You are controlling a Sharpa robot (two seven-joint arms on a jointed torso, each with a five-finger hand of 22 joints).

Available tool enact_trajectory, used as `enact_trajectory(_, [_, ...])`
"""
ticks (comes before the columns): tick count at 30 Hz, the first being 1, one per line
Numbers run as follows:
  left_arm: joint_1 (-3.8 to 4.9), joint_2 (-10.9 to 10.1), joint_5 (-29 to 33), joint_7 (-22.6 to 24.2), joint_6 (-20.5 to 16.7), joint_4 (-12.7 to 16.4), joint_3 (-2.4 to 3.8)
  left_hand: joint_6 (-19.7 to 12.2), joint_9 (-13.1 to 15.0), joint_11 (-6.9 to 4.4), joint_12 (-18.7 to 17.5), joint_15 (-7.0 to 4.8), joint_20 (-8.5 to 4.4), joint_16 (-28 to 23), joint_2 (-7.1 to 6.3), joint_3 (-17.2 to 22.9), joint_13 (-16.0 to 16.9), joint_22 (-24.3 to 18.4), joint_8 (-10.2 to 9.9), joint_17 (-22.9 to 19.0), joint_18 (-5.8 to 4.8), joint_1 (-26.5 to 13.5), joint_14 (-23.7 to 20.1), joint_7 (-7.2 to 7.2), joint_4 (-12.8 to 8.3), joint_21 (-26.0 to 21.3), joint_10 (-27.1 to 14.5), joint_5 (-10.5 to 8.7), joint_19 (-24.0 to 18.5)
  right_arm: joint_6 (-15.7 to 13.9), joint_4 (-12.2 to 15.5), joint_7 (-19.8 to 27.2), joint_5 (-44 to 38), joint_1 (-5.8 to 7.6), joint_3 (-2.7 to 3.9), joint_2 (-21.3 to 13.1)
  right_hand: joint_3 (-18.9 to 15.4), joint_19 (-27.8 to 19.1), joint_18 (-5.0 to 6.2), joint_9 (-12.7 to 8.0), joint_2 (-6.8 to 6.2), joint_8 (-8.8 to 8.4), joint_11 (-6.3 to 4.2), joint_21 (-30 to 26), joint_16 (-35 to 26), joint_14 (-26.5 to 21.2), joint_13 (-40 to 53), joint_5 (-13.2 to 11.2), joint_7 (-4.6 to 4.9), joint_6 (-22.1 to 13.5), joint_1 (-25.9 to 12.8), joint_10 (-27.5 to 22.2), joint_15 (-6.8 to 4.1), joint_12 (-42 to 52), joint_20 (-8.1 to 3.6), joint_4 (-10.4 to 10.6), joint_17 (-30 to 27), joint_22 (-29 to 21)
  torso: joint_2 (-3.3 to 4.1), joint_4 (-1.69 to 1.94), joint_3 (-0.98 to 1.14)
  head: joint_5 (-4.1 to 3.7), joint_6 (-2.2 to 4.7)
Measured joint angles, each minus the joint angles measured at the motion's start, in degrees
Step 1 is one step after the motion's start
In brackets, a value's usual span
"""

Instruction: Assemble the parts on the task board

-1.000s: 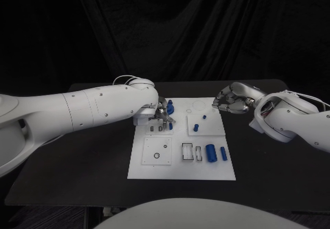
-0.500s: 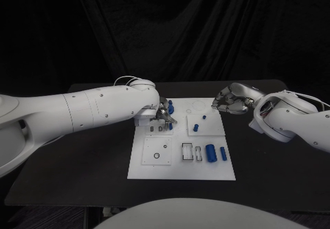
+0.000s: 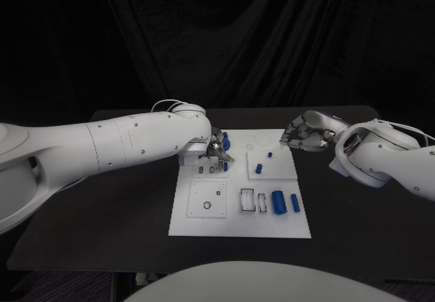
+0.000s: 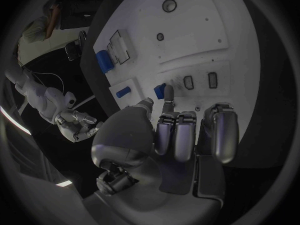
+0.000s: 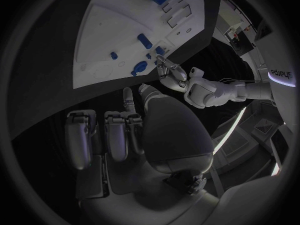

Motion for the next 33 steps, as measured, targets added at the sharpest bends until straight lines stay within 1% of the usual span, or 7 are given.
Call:
enact_trajectory(4, [0.00,0.01,0.00,0.00,0.00,0.00,0.00,0.00,-0.04,0.00,0.00,0.00,0.00,0.00,-0.08,0.00,0.00,0.00,-0.13,0.03,0.00,0.39,0.00,0.00,0.00,0.00,0.00,0.00,0.00,0.35,0.00,-0.12,0.00,0.00,0.00,0.06,0.00,0.00,0.00,0.00,0.00,0.00,0.00,0.00,0.00,0.00,0.00,0.00,-0.03,-0.03,0.00,0.00,0.00,0.00,0.00,0.00,0.00,0.00,-0.01,-0.01,-0.02,0.02,0.00])
enact_trajectory(5, [0.00,0.01,0.00,0.00,0.01,0.00,0.00,0.00,-0.04,0.00,0.00,0.00,0.00,0.00,-0.08,0.01,0.00,0.00,-0.13,0.04,0.00,0.39,0.00,0.00,-0.01,-0.10,0.00,0.00,0.00,0.45,0.00,-0.16,0.00,0.00,0.00,0.07,0.00,0.00,0.01,0.00,0.00,0.00,0.00,0.00,0.00,0.00,0.00,0.00,-0.20,-0.20,0.00,0.00,0.00,0.00,0.00,0.00,0.00,0.00,-0.01,-0.01,-0.02,0.03,0.00])
enact_trajectory(19, [-0.02,0.16,0.00,-0.07,0.09,-0.05,0.00,0.00,-0.03,0.00,0.00,0.00,0.00,0.00,-0.08,0.16,0.00,0.00,-0.13,0.04,0.00,0.39,0.00,0.00,-0.15,-0.22,0.00,0.21,0.00,1.35,0.00,-0.58,0.00,0.00,0.00,0.20,0.00,0.00,0.00,0.00,0.00,0.00,0.00,0.00,0.00,0.00,0.00,0.00,-0.21,-0.20,0.00,0.00,0.00,0.00,0.00,0.00,0.00,0.03,-0.04,-0.04,-0.05,-0.05,0.00])
enact_trajectory(21, [-0.02,0.17,0.00,-0.09,0.12,-0.05,0.01,0.00,-0.03,0.00,0.00,0.00,0.00,0.00,-0.08,0.15,0.00,0.00,-0.13,0.04,0.00,0.39,0.00,0.00,-0.15,-0.45,0.00,0.21,0.00,1.42,0.00,-0.62,0.00,0.00,0.00,0.21,0.00,0.00,0.00,-0.01,0.00,0.00,0.19,0.00,0.00,0.00,0.00,0.00,-0.21,-0.21,0.00,-0.20,0.00,0.00,0.00,0.00,0.00,0.04,-0.04,-0.05,-0.05,-0.12,0.00])
enact_trajectory(26, [-0.04,0.24,0.01,-0.13,0.26,-0.09,0.01,0.00,-0.03,0.00,0.00,0.00,0.00,0.00,-0.08,0.32,0.00,0.00,-0.34,0.04,0.00,0.39,0.00,0.00,-0.32,-0.68,0.00,0.31,0.00,1.53,0.00,-0.67,0.00,0.00,0.00,0.20,0.00,0.00,0.01,-0.01,0.00,0.00,0.20,0.00,0.00,0.00,0.00,0.00,-0.21,-0.20,0.00,-0.21,0.00,0.00,0.00,0.00,0.00,0.04,-0.04,-0.05,-0.05,-0.14,0.00])
enact_trajectory(28, [-0.06,0.33,0.01,-0.15,0.35,-0.21,0.01,0.00,-0.03,0.00,0.00,0.00,0.00,0.00,-0.31,0.23,0.00,0.00,-0.59,0.03,0.01,0.62,0.00,0.00,-0.41,-0.73,0.00,0.46,0.00,1.55,0.00,-0.68,0.00,0.00,0.00,0.20,0.00,0.00,0.01,-0.01,0.00,0.00,0.20,-0.02,0.00,0.00,0.00,0.00,-0.21,-0.20,0.00,-0.20,0.00,0.00,0.00,0.00,0.00,0.04,-0.04,-0.07,-0.05,-0.06,0.00])
enact_trajectory(33, [-0.22,0.44,0.01,-0.19,0.60,-0.36,0.01,0.06,-0.08,0.00,0.00,0.00,0.00,0.00,-0.19,0.33,0.00,0.00,-0.60,0.03,0.01,0.74,0.00,0.06,-0.65,-0.73,0.00,0.46,0.00,1.57,0.00,-0.68,0.00,0.00,0.00,0.20,0.00,0.00,0.01,0.00,0.00,0.00,0.21,-0.23,0.00,0.00,0.00,0.00,-0.20,-0.20,0.00,-0.20,0.00,0.00,0.00,0.00,0.00,0.03,-0.07,-0.07,-0.06,0.01,0.00])
